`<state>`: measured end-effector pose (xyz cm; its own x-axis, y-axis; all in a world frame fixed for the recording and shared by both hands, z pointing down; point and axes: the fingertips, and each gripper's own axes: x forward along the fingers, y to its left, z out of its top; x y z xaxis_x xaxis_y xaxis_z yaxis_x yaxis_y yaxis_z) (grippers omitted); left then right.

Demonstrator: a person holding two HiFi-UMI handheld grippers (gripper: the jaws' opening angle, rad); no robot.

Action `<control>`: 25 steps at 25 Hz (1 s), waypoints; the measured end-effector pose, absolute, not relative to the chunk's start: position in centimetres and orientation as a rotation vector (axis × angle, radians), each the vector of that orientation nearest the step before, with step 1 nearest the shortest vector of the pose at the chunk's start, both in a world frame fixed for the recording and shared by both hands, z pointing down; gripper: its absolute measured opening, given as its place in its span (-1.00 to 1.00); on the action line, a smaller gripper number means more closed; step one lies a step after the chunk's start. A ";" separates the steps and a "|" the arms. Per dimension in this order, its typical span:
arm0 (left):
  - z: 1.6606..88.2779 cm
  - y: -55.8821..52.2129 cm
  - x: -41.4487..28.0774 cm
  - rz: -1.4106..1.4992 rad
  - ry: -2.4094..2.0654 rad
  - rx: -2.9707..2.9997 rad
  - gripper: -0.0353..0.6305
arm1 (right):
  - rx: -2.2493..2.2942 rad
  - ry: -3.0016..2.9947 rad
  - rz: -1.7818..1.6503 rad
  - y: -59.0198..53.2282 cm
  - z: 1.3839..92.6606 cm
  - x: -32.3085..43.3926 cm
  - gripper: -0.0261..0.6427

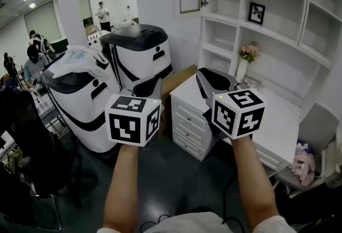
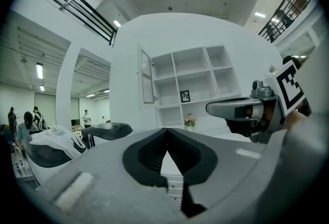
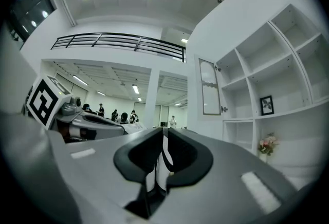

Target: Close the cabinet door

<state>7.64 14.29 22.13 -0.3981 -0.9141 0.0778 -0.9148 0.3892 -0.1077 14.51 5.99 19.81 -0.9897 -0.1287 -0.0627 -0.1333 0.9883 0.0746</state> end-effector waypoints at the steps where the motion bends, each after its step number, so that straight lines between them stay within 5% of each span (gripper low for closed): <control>1: 22.1 14.5 7.6 0.207 -2.614 1.722 -0.89 | -0.202 3.073 0.123 6.2 19.7 14.4 -0.81; 25: 22.2 10.6 0.6 0.227 -2.633 1.721 -0.89 | -0.177 3.038 0.131 2.7 18.9 7.3 -0.44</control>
